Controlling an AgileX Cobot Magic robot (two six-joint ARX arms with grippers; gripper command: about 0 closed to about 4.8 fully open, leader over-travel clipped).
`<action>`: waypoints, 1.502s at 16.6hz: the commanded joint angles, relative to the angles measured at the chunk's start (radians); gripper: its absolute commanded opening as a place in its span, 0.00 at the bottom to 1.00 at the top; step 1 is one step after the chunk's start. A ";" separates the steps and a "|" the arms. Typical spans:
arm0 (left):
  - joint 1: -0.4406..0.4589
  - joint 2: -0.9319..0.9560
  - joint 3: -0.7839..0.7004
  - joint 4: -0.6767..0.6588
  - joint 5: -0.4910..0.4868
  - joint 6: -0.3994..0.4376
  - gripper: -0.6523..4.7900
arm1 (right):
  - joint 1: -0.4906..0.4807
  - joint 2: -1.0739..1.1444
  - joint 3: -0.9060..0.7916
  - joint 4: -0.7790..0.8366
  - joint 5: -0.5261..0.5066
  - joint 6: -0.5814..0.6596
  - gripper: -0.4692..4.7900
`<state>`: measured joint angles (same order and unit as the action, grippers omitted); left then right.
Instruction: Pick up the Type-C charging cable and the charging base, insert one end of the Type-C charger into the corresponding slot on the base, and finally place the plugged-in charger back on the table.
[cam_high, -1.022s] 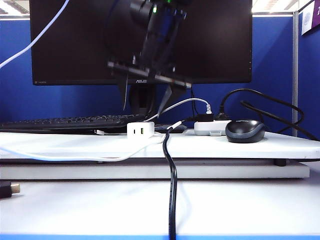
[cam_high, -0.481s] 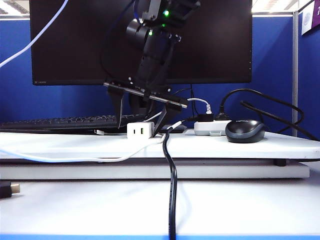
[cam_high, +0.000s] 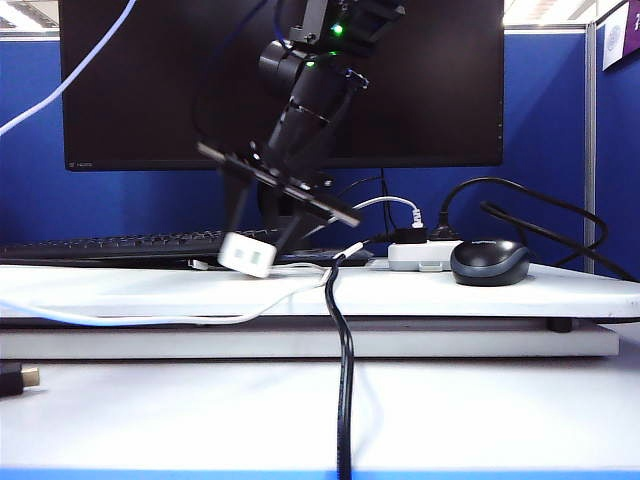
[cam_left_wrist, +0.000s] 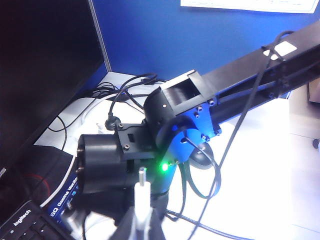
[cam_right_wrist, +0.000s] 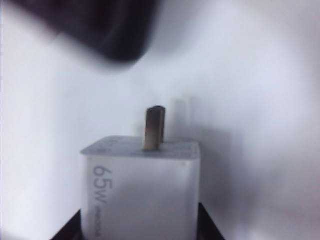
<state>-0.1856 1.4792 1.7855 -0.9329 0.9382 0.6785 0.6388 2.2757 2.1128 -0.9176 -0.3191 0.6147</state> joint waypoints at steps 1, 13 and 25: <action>0.000 -0.034 0.003 0.000 0.008 -0.006 0.11 | -0.010 -0.090 0.002 0.036 -0.152 0.010 0.08; -0.002 -0.131 0.003 0.399 0.146 -0.545 0.11 | -0.097 -0.487 0.002 0.963 -0.365 0.299 0.08; -0.047 -0.127 0.003 0.620 -0.026 -0.985 0.11 | -0.067 -0.487 0.002 1.192 -0.327 0.511 0.08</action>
<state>-0.2306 1.3548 1.7851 -0.3367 0.9119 -0.2741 0.5705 1.7969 2.1098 0.2287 -0.6540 1.0958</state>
